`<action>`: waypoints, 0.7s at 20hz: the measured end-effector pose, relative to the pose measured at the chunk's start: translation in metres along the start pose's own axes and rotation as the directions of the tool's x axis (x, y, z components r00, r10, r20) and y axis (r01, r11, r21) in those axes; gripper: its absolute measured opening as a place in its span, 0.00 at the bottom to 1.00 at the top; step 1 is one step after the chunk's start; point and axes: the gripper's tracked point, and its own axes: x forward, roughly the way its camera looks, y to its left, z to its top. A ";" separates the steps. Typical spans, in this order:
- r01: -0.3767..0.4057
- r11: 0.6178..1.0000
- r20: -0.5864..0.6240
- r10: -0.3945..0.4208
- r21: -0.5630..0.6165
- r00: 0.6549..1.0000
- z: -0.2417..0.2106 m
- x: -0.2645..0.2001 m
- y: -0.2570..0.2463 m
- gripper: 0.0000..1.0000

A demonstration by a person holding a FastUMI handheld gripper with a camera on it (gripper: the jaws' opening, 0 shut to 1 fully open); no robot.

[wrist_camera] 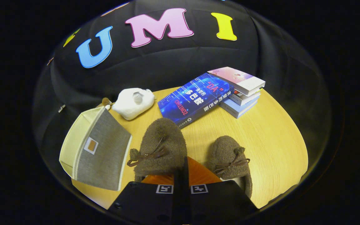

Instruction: Open the storage box then place both shoes into the box .Put the left shoe in first, then the right shoe, with the right side of both shoes facing outward in a uniform manner.

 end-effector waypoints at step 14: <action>-0.113 0.986 0.002 0.113 0.126 0.994 0.057 -0.012 0.245 0.05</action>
